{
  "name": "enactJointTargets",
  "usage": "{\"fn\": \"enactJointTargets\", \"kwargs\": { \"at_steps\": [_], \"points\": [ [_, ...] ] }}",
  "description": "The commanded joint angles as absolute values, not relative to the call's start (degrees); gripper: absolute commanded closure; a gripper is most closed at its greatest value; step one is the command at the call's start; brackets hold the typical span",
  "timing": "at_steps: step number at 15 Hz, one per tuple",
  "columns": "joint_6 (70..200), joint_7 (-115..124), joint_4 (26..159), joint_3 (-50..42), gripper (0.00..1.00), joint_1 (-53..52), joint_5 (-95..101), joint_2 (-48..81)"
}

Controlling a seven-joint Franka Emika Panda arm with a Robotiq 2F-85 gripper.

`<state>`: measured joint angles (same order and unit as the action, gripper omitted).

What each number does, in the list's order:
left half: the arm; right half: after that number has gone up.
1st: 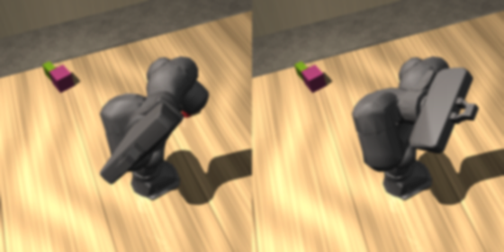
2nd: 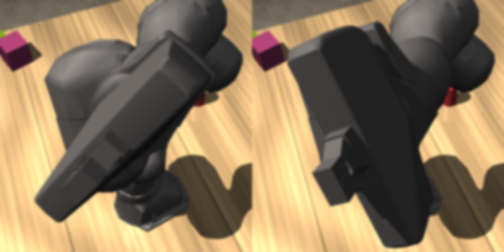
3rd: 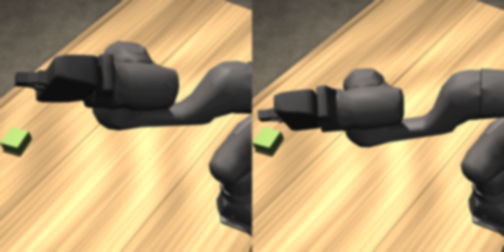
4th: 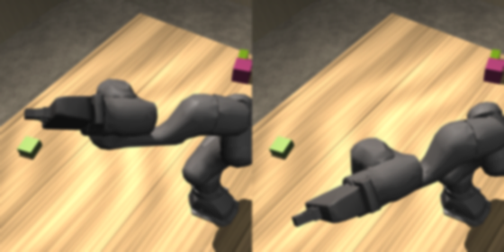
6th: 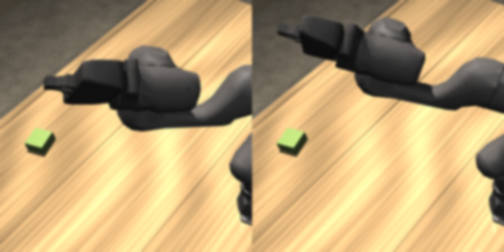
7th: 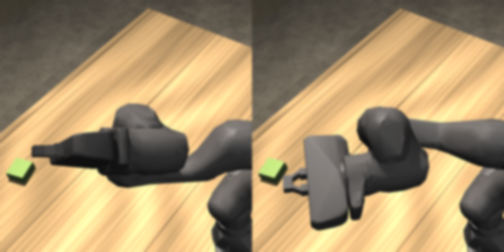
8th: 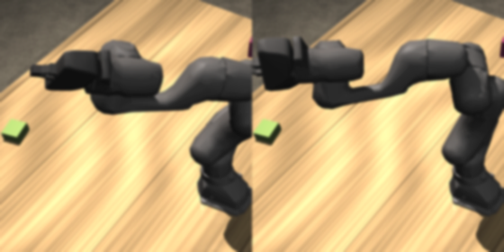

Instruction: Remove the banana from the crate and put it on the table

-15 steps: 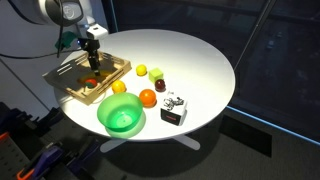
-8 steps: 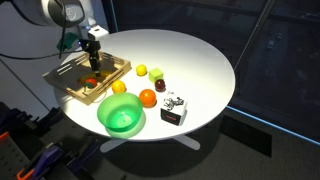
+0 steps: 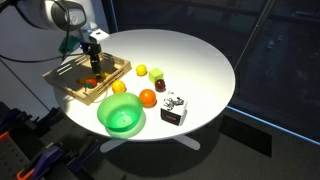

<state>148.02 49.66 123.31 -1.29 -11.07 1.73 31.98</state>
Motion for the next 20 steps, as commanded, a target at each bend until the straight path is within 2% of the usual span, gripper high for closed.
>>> {"fn": "enactJointTargets", "kwargs": {
  "at_steps": [1,6,20],
  "points": [
    [146.44,47.75,122.11,-1.68,0.44,-11.60,0.40,32.20],
    [145.47,48.32,122.79,-2.04,0.84,-12.33,0.84,30.28],
    [136.08,50.12,122.47,-2.43,0.85,-11.98,1.74,21.97]
  ]
}}
